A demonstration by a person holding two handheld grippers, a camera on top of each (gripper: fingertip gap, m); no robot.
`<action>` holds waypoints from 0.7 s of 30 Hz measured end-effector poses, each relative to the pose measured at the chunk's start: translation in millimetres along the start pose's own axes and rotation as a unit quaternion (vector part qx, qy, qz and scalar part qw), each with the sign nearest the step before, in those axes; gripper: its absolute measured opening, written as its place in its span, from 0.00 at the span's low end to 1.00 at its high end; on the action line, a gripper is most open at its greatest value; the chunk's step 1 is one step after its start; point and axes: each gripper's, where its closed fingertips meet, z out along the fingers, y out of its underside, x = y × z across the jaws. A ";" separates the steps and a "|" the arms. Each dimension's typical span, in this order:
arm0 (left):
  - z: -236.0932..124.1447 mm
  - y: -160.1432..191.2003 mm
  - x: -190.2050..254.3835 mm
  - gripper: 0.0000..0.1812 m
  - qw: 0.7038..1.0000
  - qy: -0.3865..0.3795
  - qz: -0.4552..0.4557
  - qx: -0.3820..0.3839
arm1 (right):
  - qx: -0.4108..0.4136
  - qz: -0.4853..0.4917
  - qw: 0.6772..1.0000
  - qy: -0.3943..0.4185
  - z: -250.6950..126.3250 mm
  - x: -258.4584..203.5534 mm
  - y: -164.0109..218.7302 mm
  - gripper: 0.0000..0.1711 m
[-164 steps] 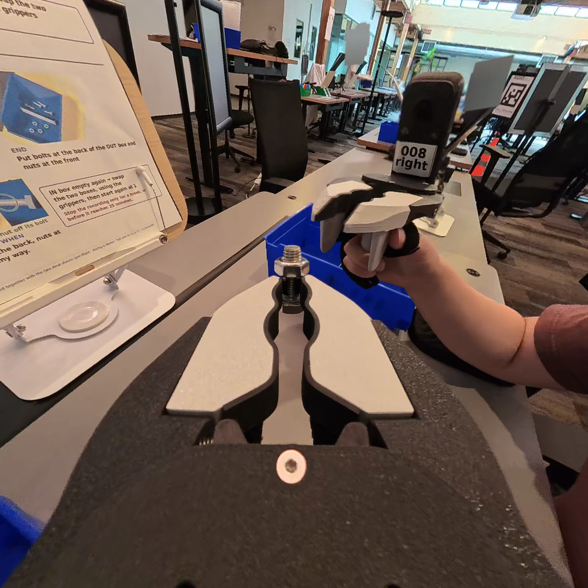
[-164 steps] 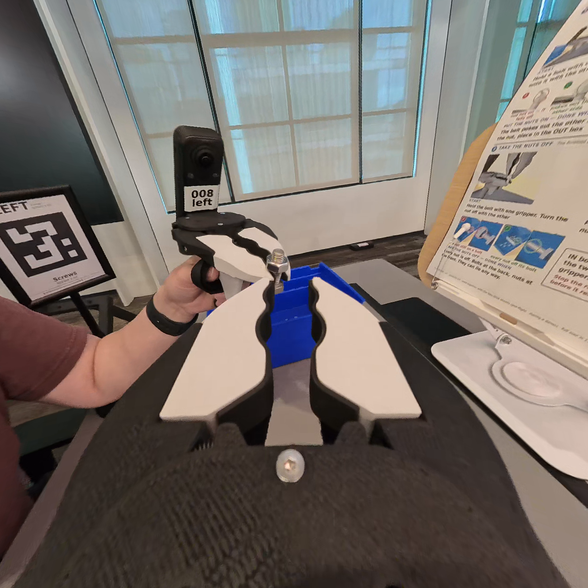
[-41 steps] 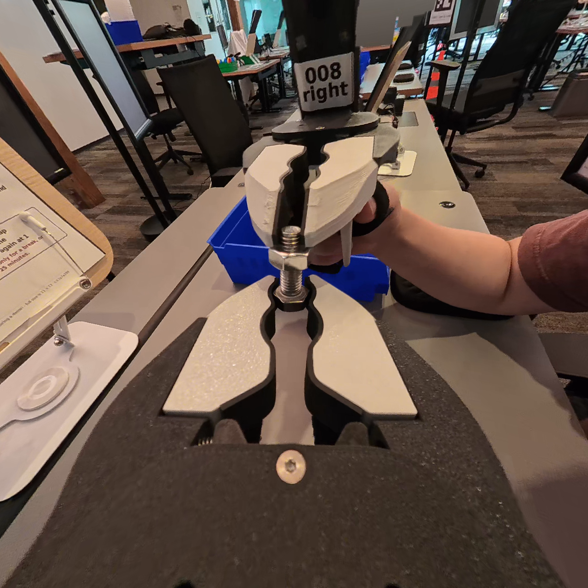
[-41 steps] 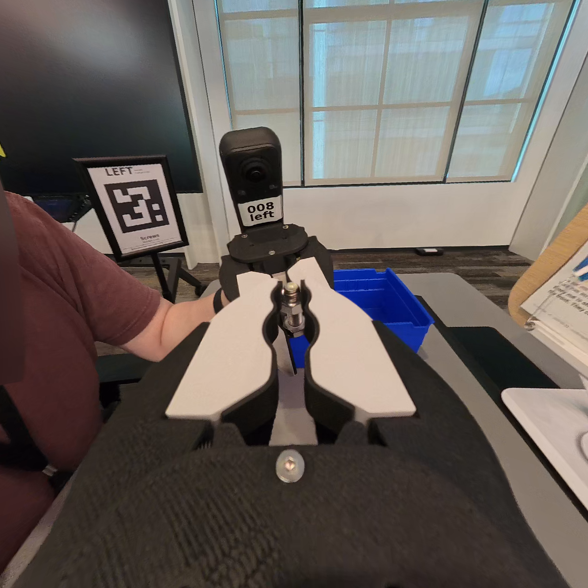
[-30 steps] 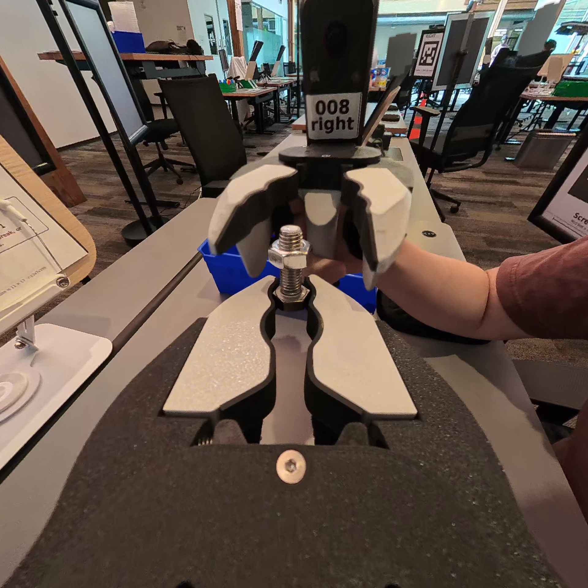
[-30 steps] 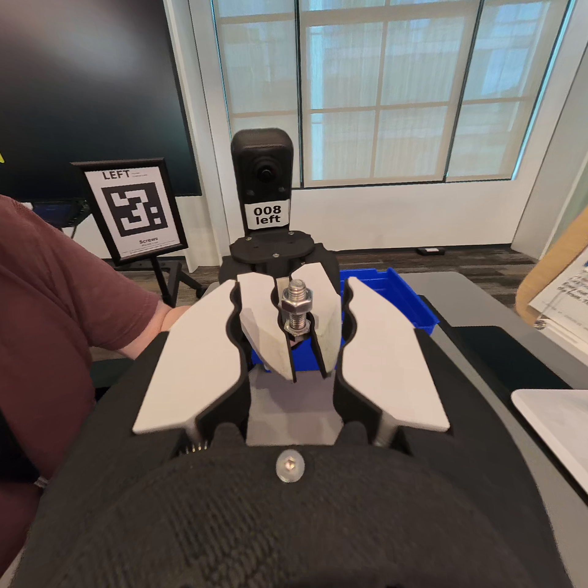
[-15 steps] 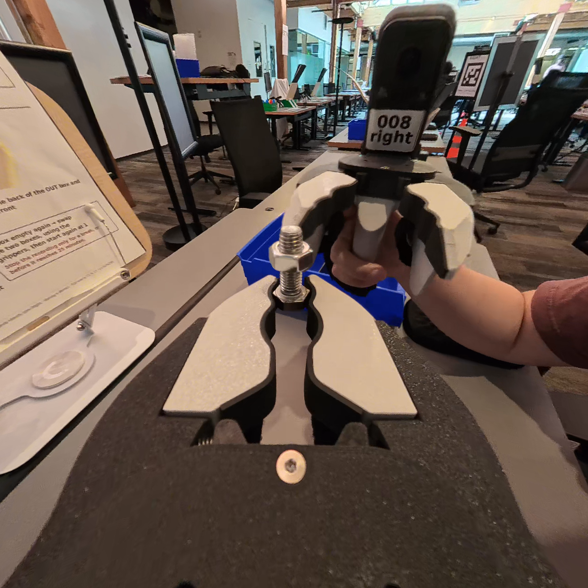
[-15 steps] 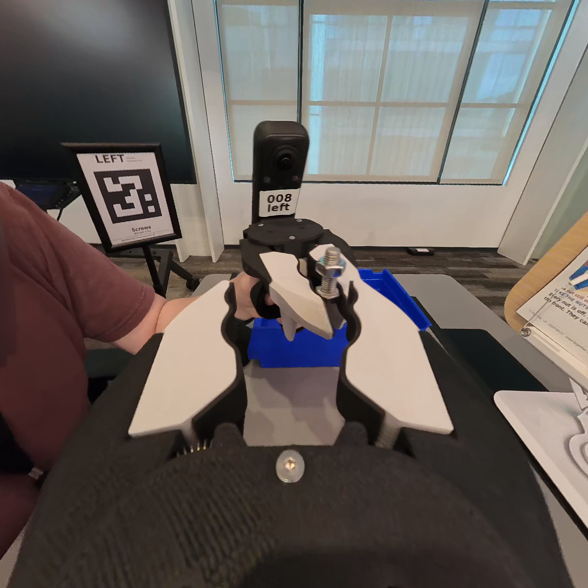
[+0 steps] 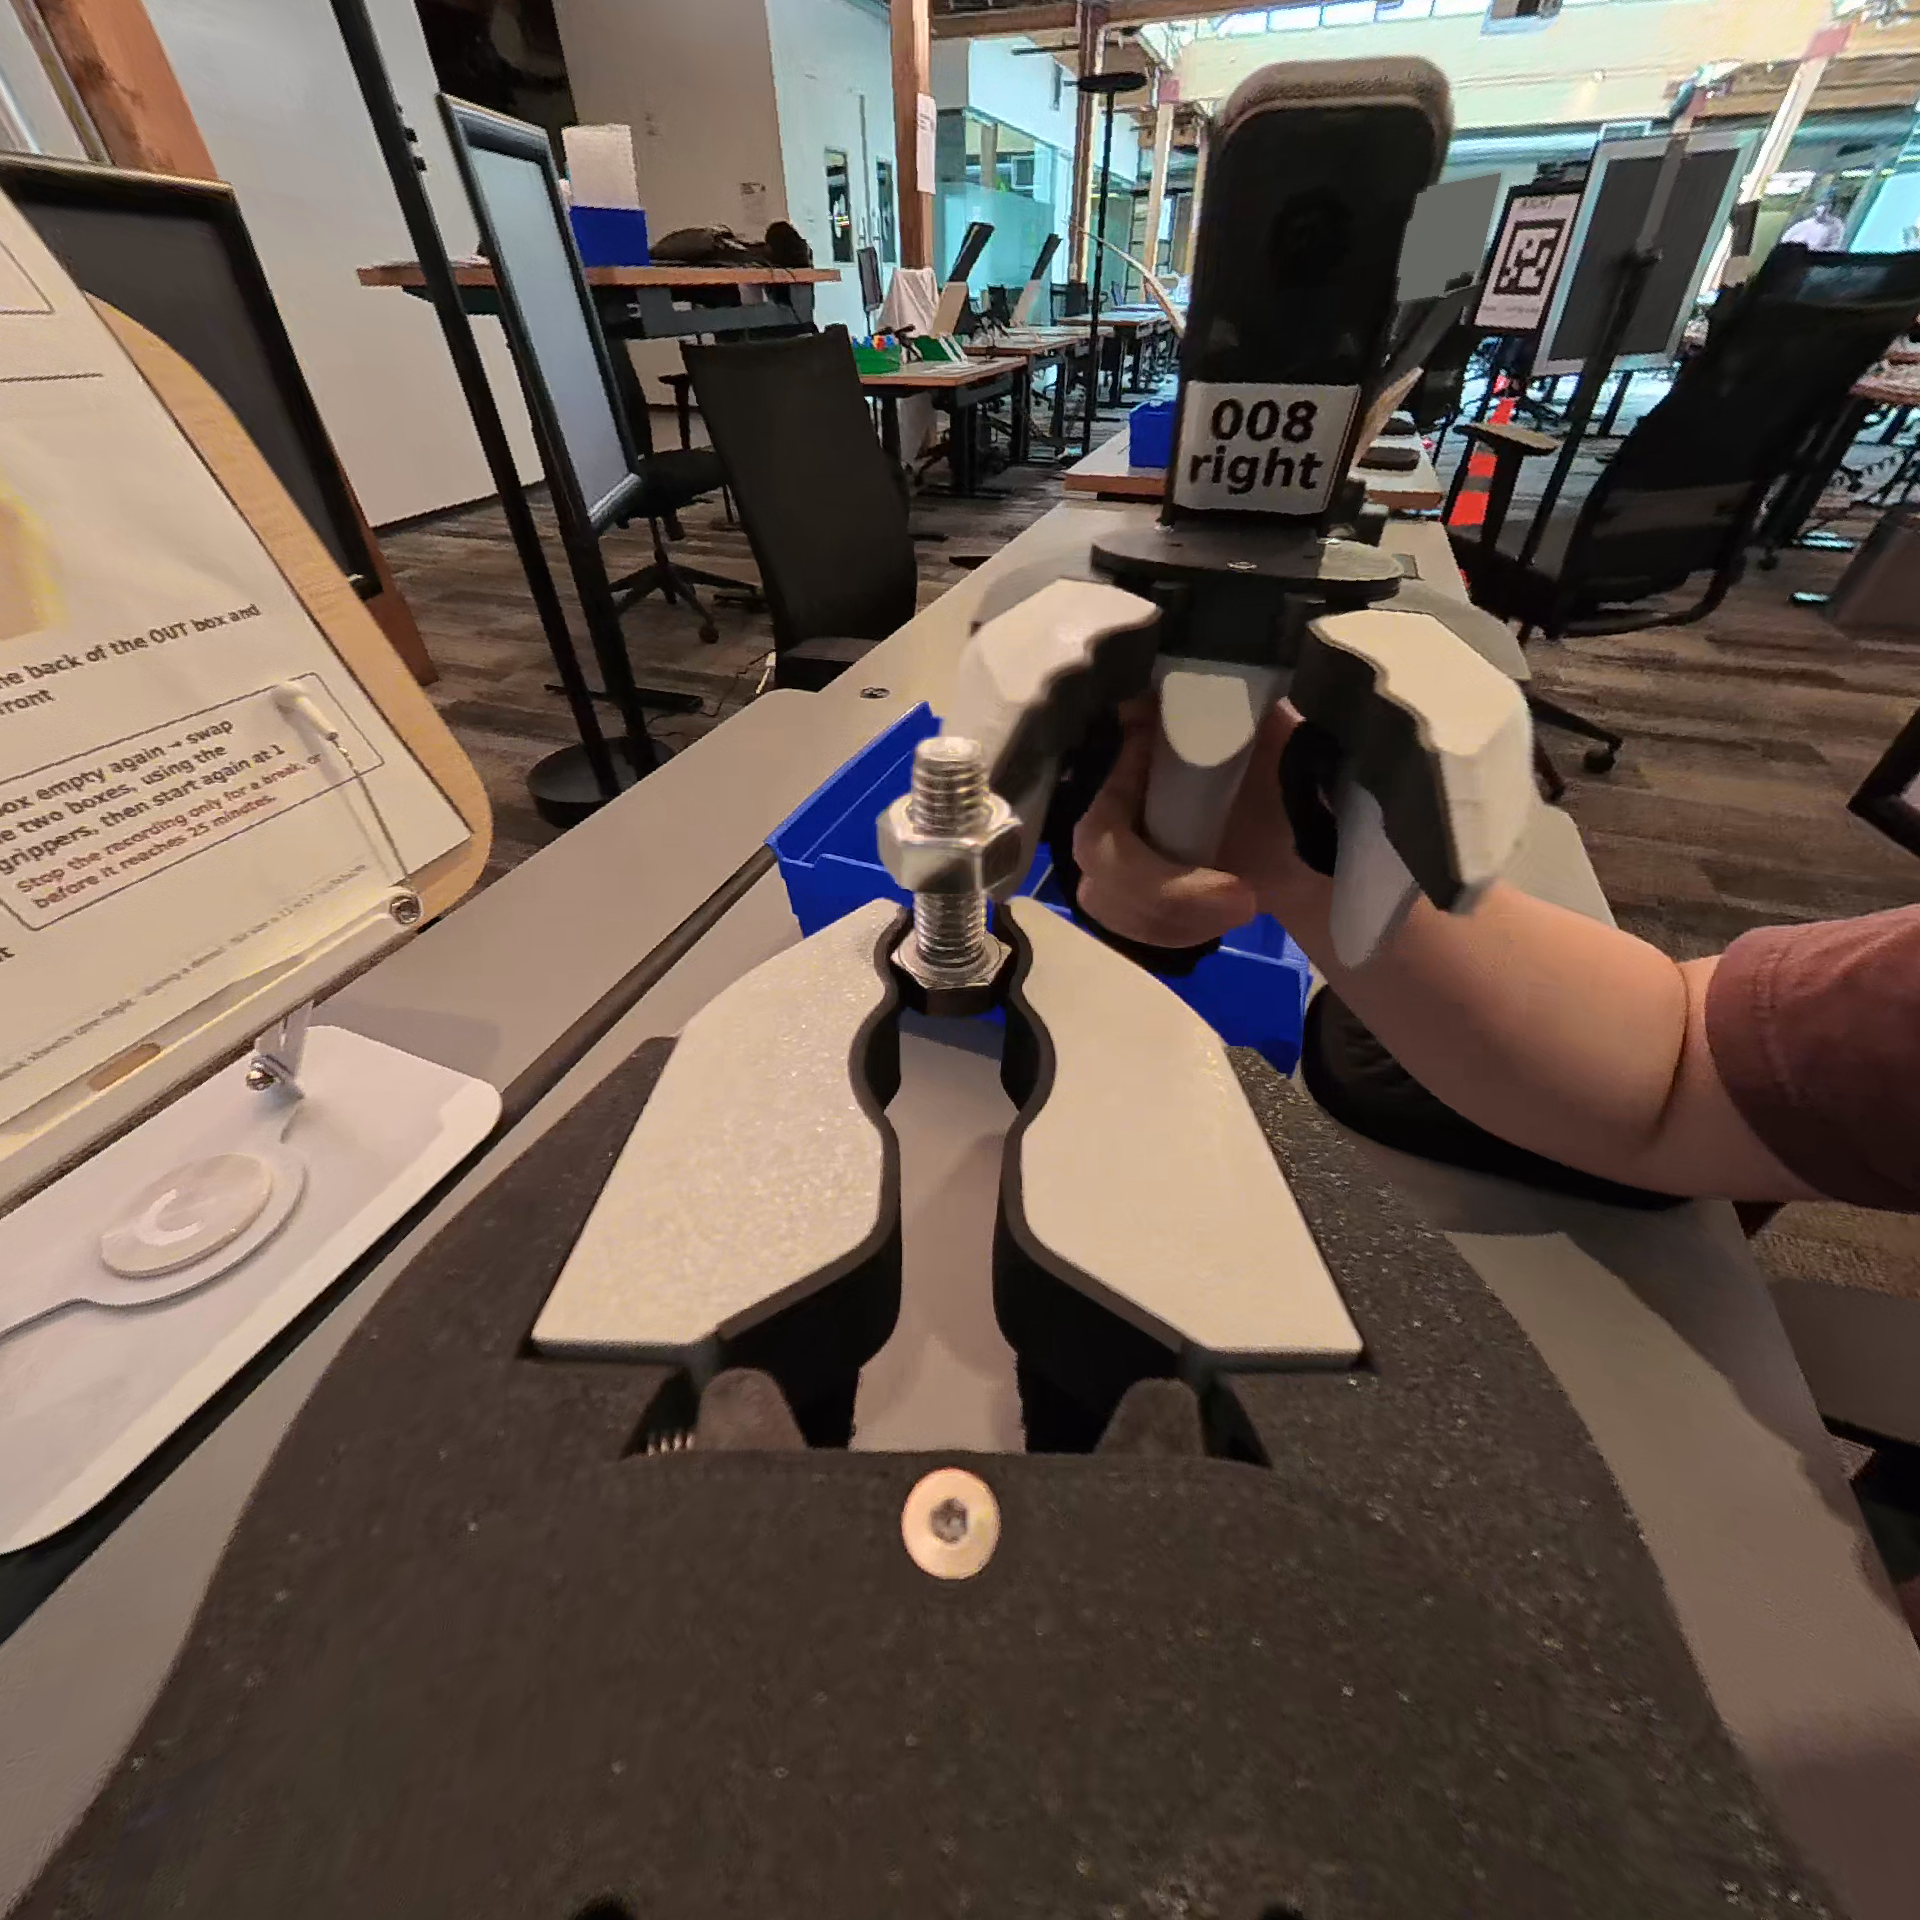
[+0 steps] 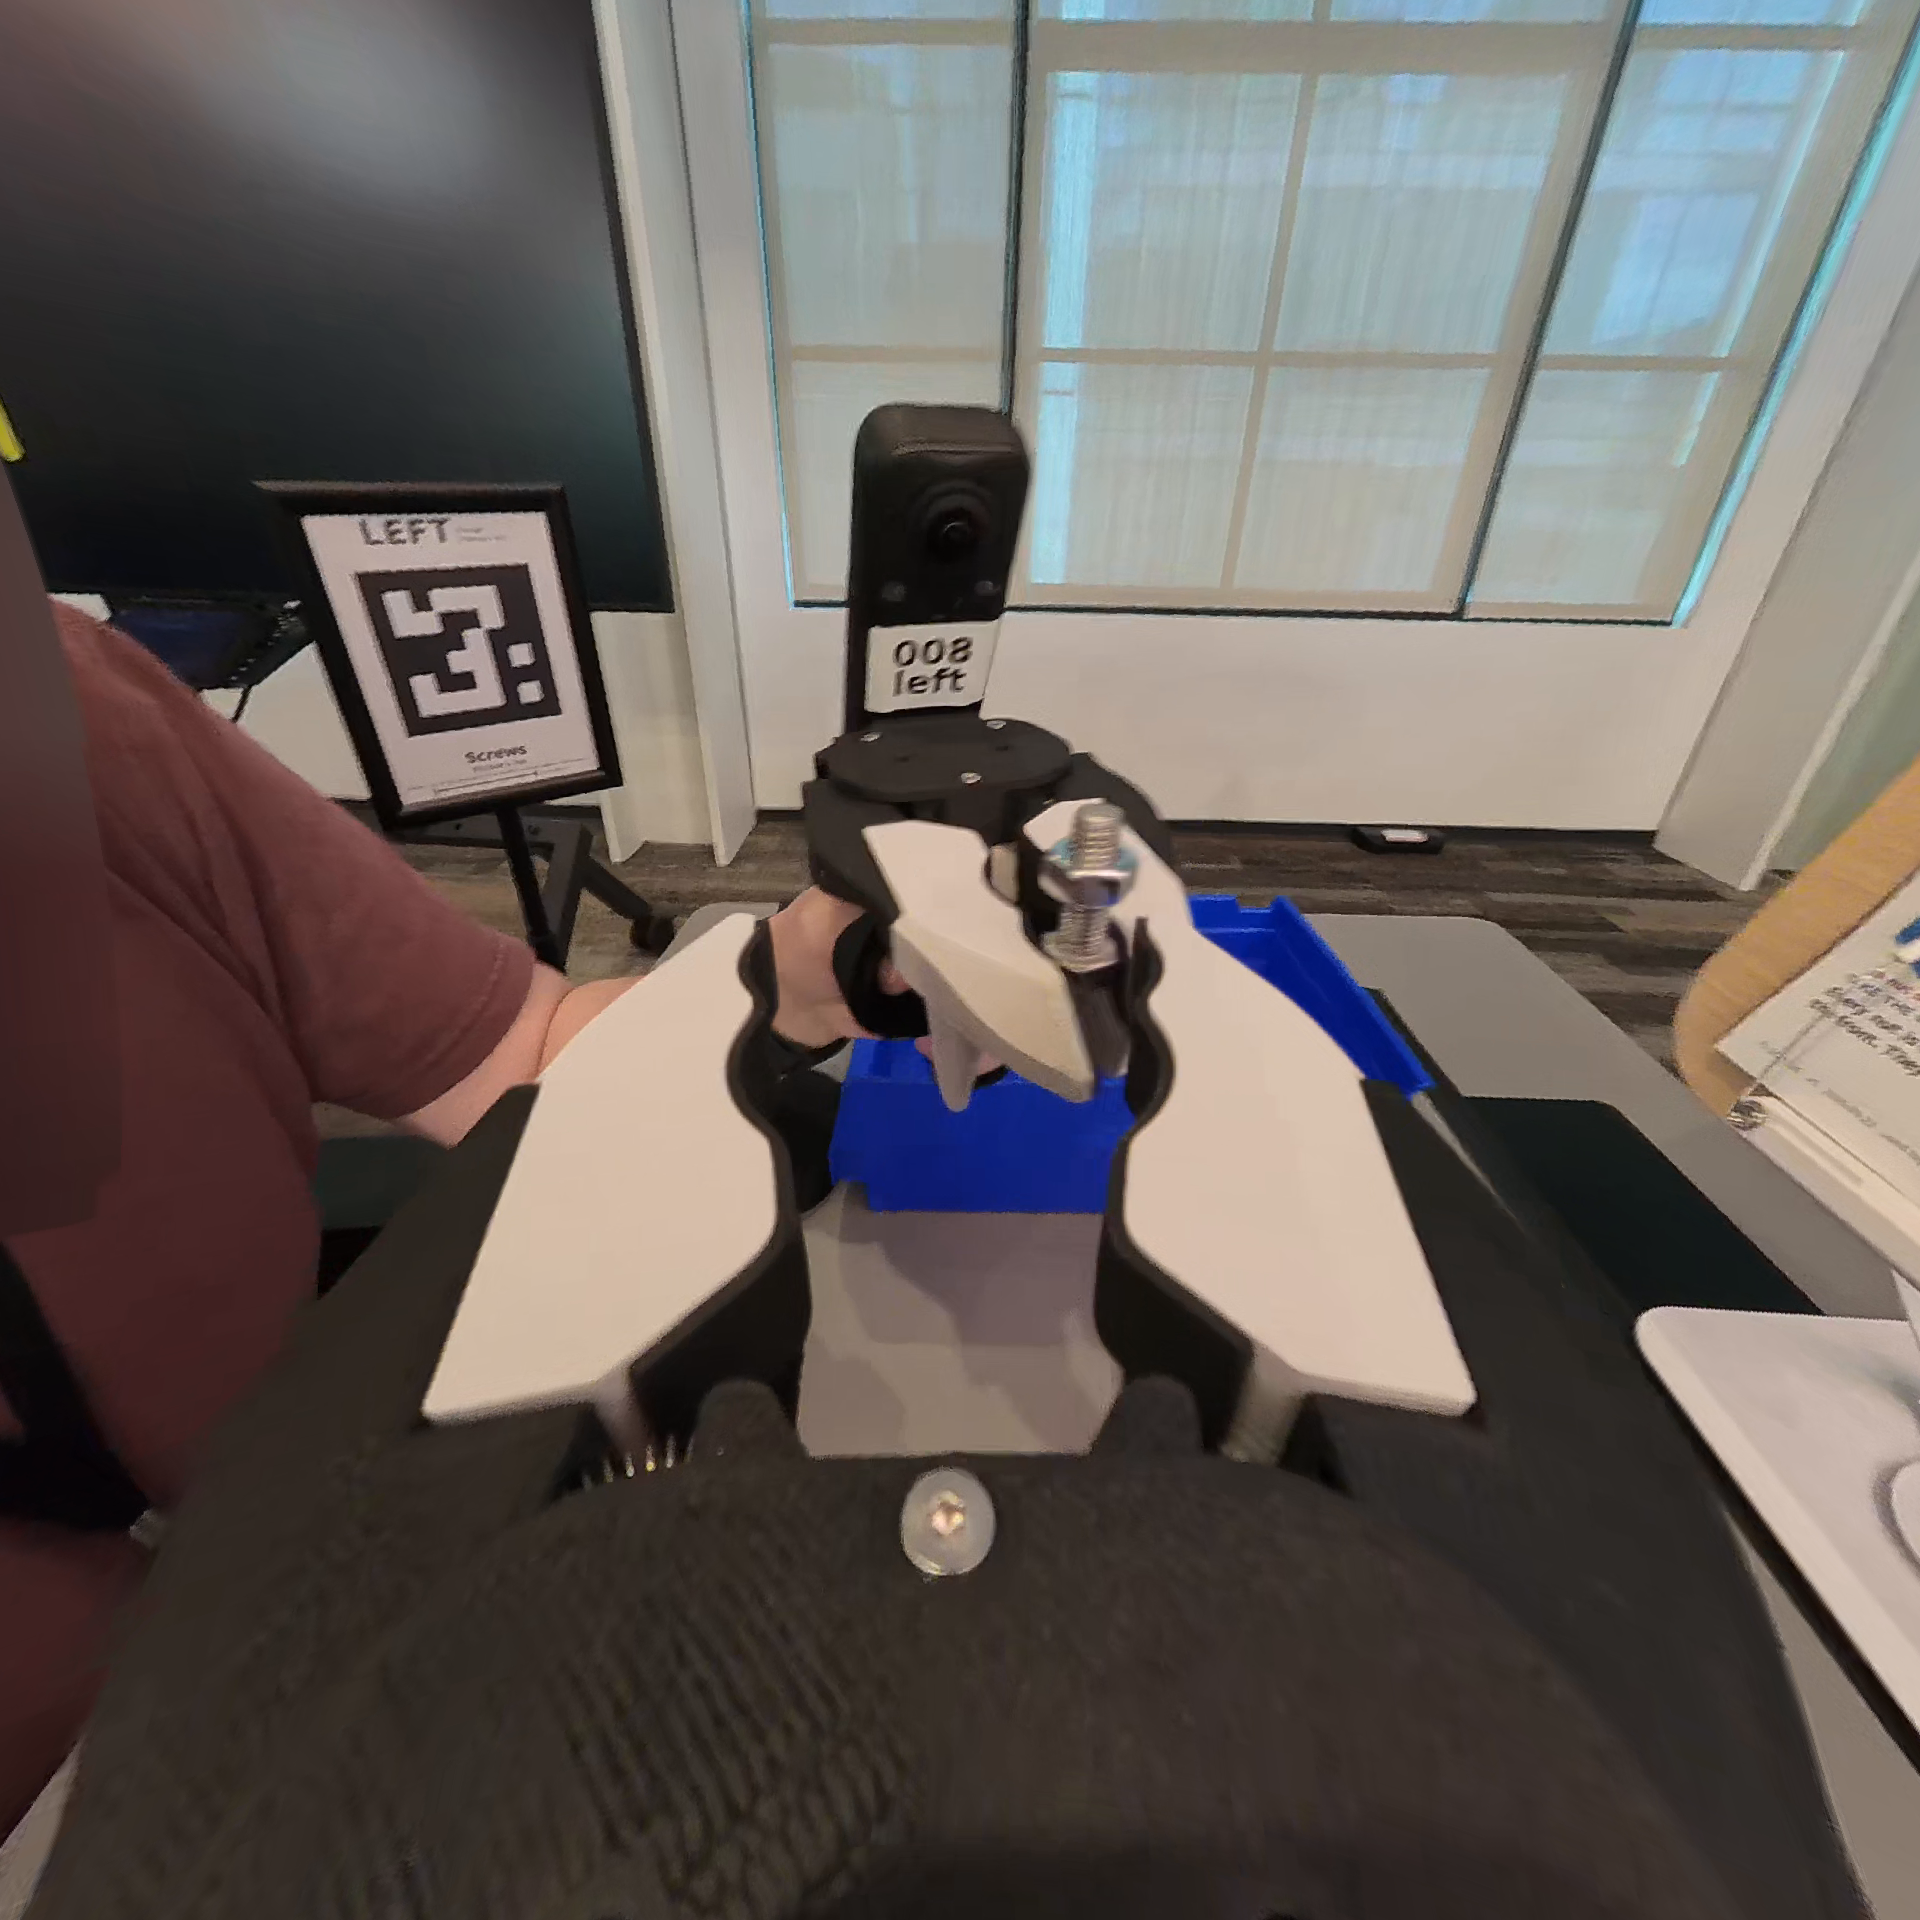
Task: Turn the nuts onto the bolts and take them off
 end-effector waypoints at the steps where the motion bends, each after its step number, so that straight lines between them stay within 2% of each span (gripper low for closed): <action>1: 0.3 -0.6 2.5 0.08 1.000 0.006 0.000 0.002 | 0.009 0.000 1.000 0.012 -0.5 3.6 -2.2 0.40; 4: 9.1 3.1 17.0 0.08 0.999 0.031 0.006 -0.009 | 0.025 0.007 1.000 0.010 4.4 3.3 -3.6 0.43; 8: 16.9 11.4 16.9 0.08 0.999 0.015 0.025 -0.029 | 0.001 0.013 1.000 -0.016 10.3 -5.8 3.6 0.45; 12: 5.4 1.3 6.5 0.08 1.000 0.014 -0.010 -0.001 | 0.007 0.002 1.000 -0.012 0.7 -4.7 -2.7 0.39; 16: 4.6 -1.2 11.4 0.08 1.000 0.025 -0.007 0.003 | 0.021 0.018 1.000 0.005 3.3 2.8 -3.2 0.44; 21: 13.0 5.4 17.1 0.08 1.000 0.015 0.020 -0.017 | -0.006 0.016 1.000 -0.015 15.7 -5.6 8.6 0.46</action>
